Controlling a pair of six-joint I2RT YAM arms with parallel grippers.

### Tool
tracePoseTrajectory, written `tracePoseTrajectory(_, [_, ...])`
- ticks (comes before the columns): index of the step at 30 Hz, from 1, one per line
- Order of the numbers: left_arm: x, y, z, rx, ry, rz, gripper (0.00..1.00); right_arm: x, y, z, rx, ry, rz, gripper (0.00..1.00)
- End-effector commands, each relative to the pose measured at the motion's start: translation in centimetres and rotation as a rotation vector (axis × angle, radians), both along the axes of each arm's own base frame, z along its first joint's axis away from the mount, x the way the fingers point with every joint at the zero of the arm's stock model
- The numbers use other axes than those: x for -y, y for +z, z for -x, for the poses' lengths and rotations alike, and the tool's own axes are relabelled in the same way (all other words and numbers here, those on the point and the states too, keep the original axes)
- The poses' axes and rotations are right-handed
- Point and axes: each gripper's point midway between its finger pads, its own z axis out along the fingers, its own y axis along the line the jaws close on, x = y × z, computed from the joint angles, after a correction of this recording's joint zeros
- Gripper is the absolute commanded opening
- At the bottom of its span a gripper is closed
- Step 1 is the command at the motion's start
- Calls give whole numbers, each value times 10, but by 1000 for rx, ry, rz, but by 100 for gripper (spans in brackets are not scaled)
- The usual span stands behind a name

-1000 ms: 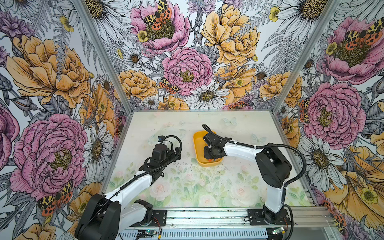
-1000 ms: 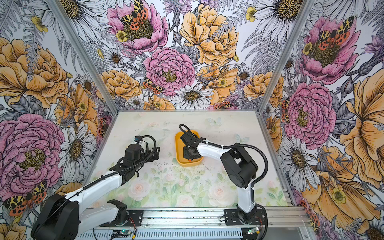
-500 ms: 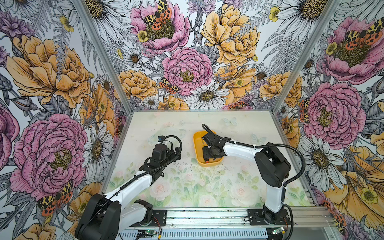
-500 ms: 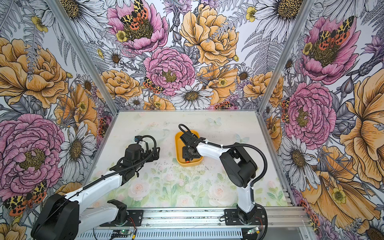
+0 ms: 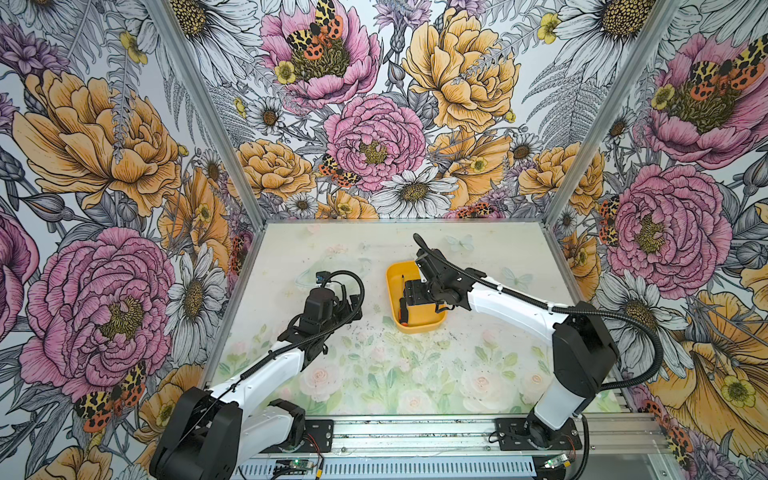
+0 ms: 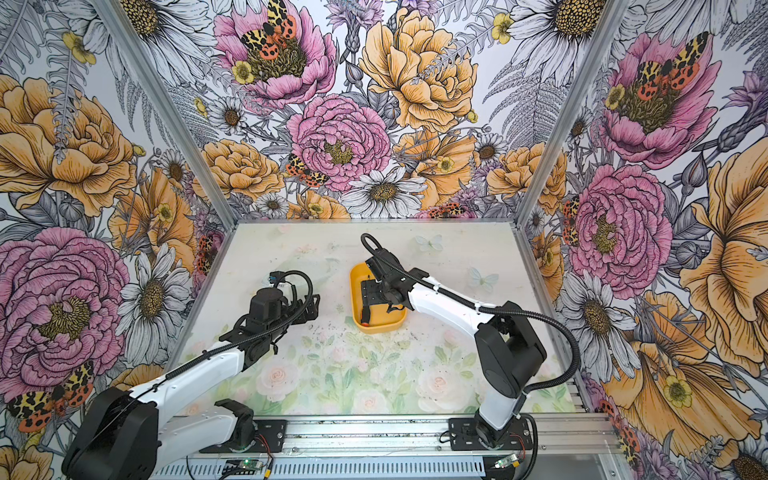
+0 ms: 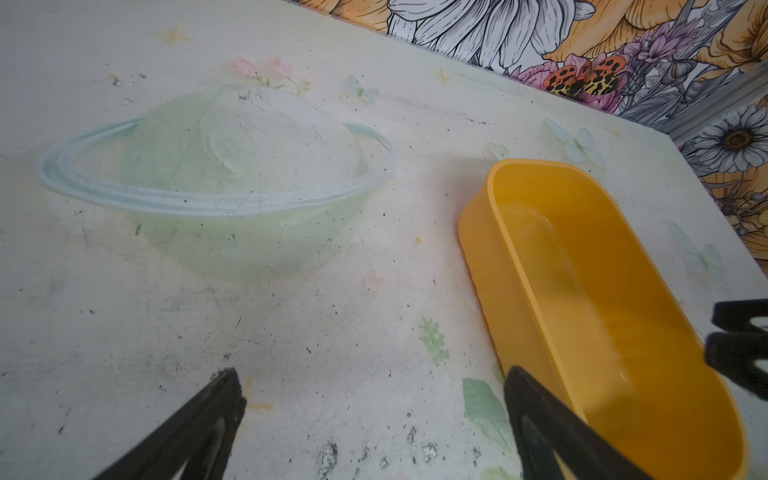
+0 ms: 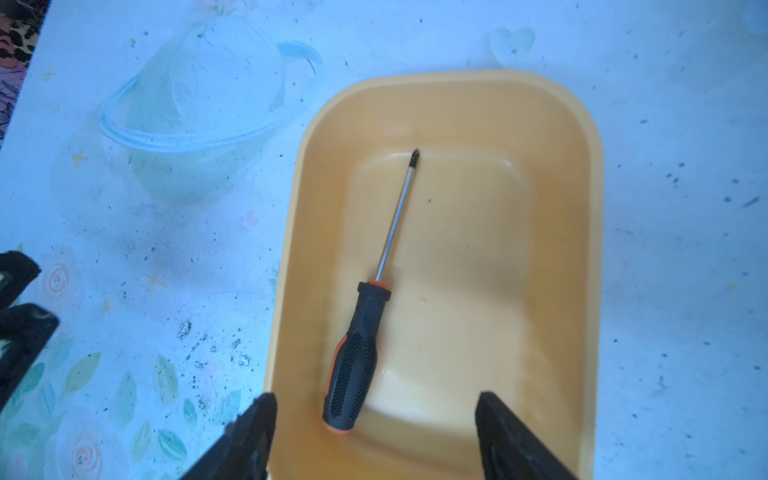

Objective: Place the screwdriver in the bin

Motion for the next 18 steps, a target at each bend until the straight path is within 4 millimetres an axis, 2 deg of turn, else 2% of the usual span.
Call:
tracePoseTrajectory(1, [-3, 10, 0, 50, 1, -40, 99, 25, 27, -2, 135, 51, 83, 77])
tracePoseTrajectory(3, [-5, 16, -1, 70, 5, -53, 99, 43, 35, -4, 173, 50, 110, 78])
tracePoseTrajectory(5, [-8, 24, -1, 95, 5, -73, 99, 68, 43, -10, 198, 22, 107, 77])
tracePoseTrajectory(11, [-22, 56, -6, 201, 39, -169, 99, 146, 51, -27, 283, -100, 85, 77])
tracePoseTrajectory(14, [-27, 72, -8, 263, 52, -219, 99, 177, 52, -33, 334, -166, 80, 77])
tracePoseTrajectory(18, [-36, 88, -13, 361, 64, -286, 99, 206, 51, -37, 383, -249, 5, 77])
